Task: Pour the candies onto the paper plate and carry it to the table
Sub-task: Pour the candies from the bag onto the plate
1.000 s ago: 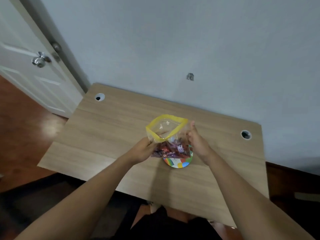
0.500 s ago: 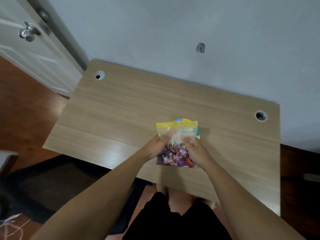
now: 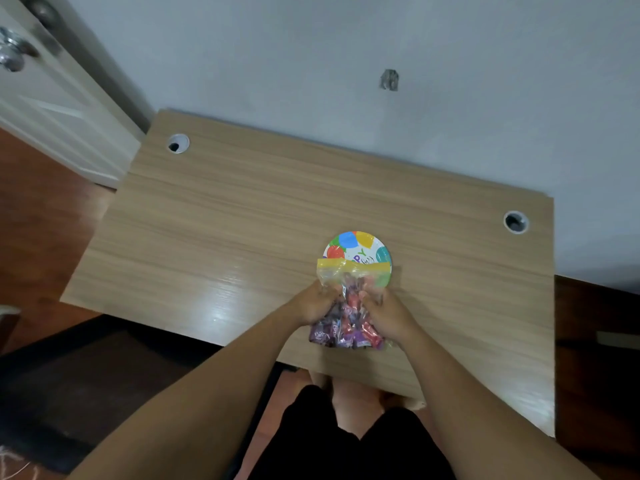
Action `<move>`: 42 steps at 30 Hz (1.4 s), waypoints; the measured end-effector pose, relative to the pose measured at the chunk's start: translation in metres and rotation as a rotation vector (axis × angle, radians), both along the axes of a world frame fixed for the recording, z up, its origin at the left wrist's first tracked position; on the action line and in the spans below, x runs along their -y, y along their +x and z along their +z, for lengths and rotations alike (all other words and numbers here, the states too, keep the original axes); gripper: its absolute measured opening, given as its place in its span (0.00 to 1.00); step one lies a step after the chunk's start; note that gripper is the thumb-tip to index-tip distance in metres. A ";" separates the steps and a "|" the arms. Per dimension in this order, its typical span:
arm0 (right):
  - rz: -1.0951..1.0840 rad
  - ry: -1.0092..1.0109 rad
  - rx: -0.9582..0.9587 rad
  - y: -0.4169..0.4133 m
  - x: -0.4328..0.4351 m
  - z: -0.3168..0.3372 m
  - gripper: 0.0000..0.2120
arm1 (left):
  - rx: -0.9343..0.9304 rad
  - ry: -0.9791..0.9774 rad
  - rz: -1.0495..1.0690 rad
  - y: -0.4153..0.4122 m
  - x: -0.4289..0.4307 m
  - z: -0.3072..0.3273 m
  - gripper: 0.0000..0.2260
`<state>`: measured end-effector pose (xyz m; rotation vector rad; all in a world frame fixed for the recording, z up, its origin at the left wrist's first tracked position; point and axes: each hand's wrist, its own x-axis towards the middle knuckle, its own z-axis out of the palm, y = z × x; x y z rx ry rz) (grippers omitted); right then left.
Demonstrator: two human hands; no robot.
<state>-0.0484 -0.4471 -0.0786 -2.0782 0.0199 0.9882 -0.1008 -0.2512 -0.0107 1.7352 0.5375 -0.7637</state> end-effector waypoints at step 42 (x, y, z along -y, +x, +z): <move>0.003 -0.132 -0.025 -0.004 0.018 0.007 0.15 | -0.165 0.002 0.096 -0.002 0.010 -0.039 0.14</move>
